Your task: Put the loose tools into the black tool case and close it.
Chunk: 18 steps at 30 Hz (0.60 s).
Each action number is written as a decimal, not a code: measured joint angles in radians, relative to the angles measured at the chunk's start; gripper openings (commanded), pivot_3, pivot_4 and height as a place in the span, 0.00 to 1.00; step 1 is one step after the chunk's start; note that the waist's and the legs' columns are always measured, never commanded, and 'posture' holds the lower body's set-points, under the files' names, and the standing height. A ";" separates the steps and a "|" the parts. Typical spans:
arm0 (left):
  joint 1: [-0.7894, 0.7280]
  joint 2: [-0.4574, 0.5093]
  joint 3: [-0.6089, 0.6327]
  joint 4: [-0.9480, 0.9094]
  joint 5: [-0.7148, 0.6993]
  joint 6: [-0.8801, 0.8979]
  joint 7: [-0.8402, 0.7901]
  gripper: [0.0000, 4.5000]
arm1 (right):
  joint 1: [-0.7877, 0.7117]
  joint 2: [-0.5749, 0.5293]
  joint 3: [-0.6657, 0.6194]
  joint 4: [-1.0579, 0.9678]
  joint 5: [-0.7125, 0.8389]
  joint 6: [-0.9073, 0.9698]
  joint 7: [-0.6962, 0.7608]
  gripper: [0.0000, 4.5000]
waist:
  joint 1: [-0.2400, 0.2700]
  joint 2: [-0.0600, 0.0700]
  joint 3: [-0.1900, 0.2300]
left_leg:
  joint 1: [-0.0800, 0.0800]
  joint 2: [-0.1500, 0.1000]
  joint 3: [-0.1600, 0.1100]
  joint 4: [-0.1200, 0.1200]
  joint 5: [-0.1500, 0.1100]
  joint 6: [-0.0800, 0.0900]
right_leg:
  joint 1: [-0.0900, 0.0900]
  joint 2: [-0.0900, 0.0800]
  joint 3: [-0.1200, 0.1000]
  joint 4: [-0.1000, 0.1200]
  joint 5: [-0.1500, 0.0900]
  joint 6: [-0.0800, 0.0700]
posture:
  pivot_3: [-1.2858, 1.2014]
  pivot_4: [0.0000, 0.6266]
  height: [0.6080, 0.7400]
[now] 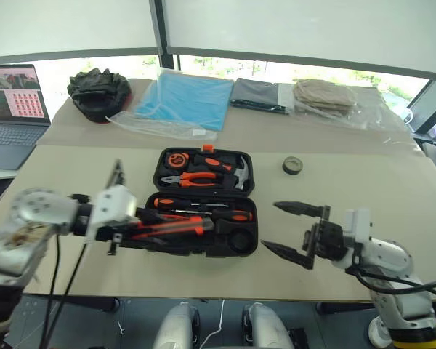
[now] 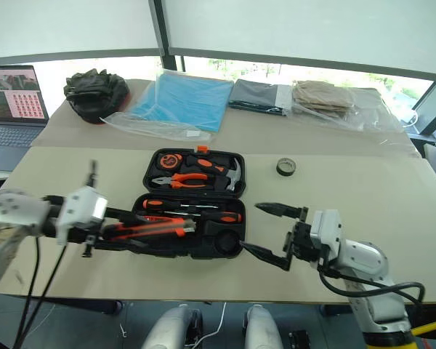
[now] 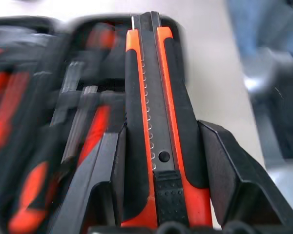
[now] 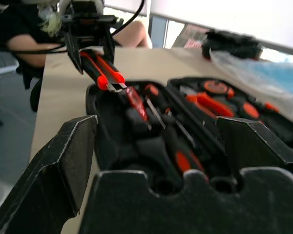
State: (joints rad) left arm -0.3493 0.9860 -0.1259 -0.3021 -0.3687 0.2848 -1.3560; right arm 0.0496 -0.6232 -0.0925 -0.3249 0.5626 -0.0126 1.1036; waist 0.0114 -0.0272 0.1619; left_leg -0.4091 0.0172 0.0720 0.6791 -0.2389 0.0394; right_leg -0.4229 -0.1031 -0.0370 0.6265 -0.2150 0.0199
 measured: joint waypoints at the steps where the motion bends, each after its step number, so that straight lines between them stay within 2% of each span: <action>1: -0.026 -0.009 -0.035 0.001 0.032 -0.006 0.000 0.39 | -0.002 -0.008 -0.004 -0.002 0.004 0.002 0.001 1.00 | -0.001 0.000 0.000 | 0.000 0.000 0.000 0.000 0.000 0.000 | 0.000 0.002 0.001 0.000 -0.001 0.002 | 0.52 0.24 1.00; 7: -0.057 -0.042 -0.154 0.105 0.189 -0.105 0.002 0.39 | 0.061 -0.019 -0.015 -0.044 0.010 0.017 -0.006 1.00 | 0.002 0.000 0.000 | 0.000 0.002 0.000 0.000 0.000 0.000 | 0.000 0.004 0.002 0.000 -0.003 0.003 | 0.52 0.24 1.00; 18: -0.075 -0.029 -0.159 0.139 0.255 -0.104 -0.005 0.39 | 0.081 -0.005 -0.012 -0.072 0.010 0.018 -0.042 1.00 | 0.001 0.000 0.000 | 0.000 0.005 0.000 0.001 0.000 0.000 | 0.000 0.004 0.003 0.000 -0.003 0.006 | 0.52 0.24 1.00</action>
State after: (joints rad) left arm -0.4247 0.9570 -0.2847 -0.1632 -0.1137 0.1808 -1.3612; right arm 0.1305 -0.6284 -0.1042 -0.3973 0.5725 0.0052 1.0612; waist 0.0123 -0.0275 0.1621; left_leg -0.4087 0.0219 0.0723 0.6802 -0.2389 0.0393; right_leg -0.4228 -0.0991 -0.0336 0.6263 -0.2180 0.0257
